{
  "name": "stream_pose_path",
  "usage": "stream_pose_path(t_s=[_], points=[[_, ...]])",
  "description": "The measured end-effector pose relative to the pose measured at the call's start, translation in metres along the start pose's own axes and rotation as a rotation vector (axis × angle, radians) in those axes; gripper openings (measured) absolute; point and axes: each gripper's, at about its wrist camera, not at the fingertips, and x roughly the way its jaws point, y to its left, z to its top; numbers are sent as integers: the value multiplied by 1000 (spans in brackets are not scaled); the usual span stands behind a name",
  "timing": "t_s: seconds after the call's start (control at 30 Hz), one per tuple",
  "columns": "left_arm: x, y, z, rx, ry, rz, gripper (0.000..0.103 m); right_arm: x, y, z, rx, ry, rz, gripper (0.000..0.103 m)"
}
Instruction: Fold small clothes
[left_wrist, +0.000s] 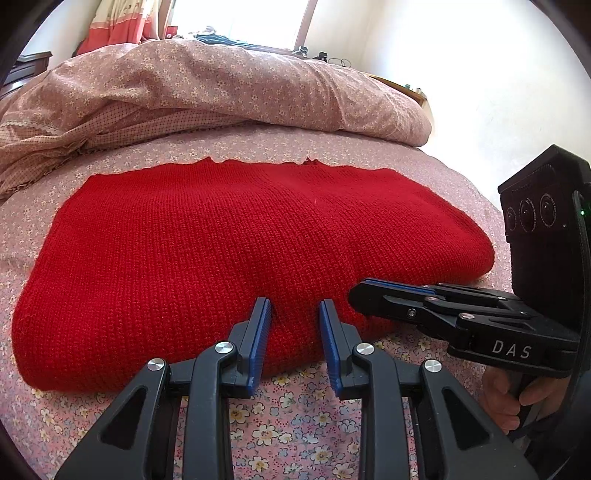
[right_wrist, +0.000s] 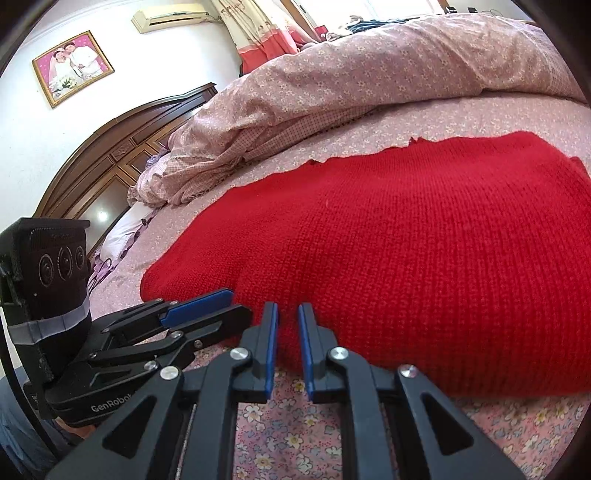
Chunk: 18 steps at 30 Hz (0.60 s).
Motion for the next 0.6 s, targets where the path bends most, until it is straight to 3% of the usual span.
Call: stream_pose_path(t_s=[0.27,0.33,0.4,0.5,0.6], points=[[-9,-6,2,20,-27,9,22,-12,5,-2,-3,-37,-12,13],[-13,-14,4,37,-22,24,28,-24,9,-4,1,-81,-25,23],[-13,-20,6,23,-2,30,34,-41,11,-6,26,-113,-50,48],[-11,-30,11,-41,4,48,37,-77,1,-11,123,-195,-73,66],[-7,-36,19,-126,-2,46,42,-117,-23,-20,263,-295,-77,76]])
